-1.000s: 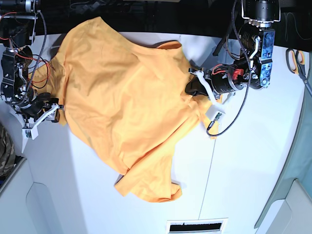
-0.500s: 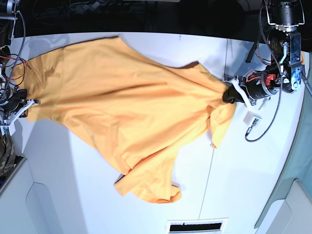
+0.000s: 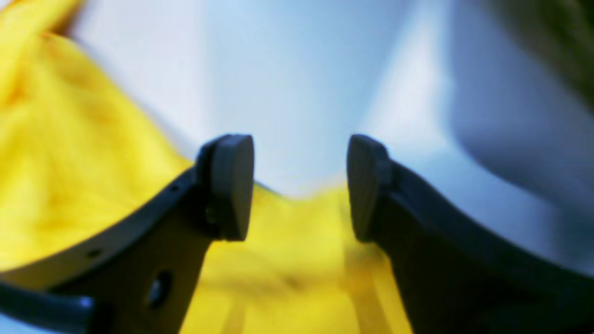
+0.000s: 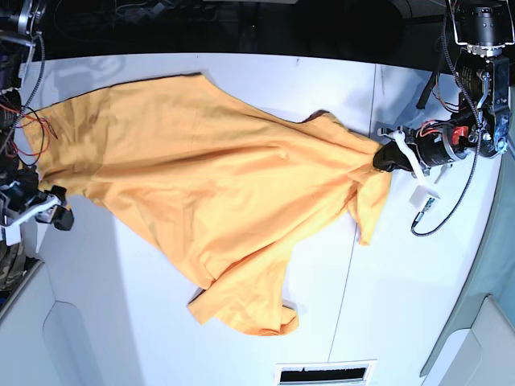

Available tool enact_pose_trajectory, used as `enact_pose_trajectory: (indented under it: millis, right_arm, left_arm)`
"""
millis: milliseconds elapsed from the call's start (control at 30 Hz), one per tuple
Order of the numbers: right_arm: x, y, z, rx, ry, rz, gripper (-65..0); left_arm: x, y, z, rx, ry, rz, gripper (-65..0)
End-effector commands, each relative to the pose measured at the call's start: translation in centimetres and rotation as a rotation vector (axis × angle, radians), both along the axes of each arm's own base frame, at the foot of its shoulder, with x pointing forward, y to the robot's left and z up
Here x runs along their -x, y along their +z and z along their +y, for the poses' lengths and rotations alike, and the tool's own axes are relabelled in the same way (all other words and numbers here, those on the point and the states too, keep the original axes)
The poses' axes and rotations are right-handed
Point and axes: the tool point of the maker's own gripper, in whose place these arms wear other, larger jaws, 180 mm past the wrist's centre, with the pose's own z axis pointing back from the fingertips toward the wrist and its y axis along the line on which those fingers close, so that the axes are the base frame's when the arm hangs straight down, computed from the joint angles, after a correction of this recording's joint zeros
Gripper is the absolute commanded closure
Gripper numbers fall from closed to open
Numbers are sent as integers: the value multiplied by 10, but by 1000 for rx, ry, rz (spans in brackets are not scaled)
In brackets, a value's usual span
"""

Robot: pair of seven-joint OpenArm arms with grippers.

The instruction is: Layout the t-shirt on the table in an organized manner, then fold the t-shirt properly

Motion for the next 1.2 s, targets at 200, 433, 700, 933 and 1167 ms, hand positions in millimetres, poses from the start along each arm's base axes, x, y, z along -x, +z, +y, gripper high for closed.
enact_pose_trajectory:
  millis: [200,433,700,933,1167]
  right_arm:
    - [-61,30,62,66,63,-147,-321]
    - [-38,-56,107,131,183,8,-213]
    - [-31,-61,90,230,241,2,0]
    - [-43,-16,-6,220,2,-88,0]
    - [-31,16,-65,31,-157,-151,-19]
  left_arm:
    - [-7,15,-2,42,-9,-37,0]
    - [-1,14,-7,69,-24,1,0]
    - [16,0,-2,25,-38,64,0]
    - [3,-2,42,-128,59,22,0]
    - [-17,13,43,-102,45,-46,-47]
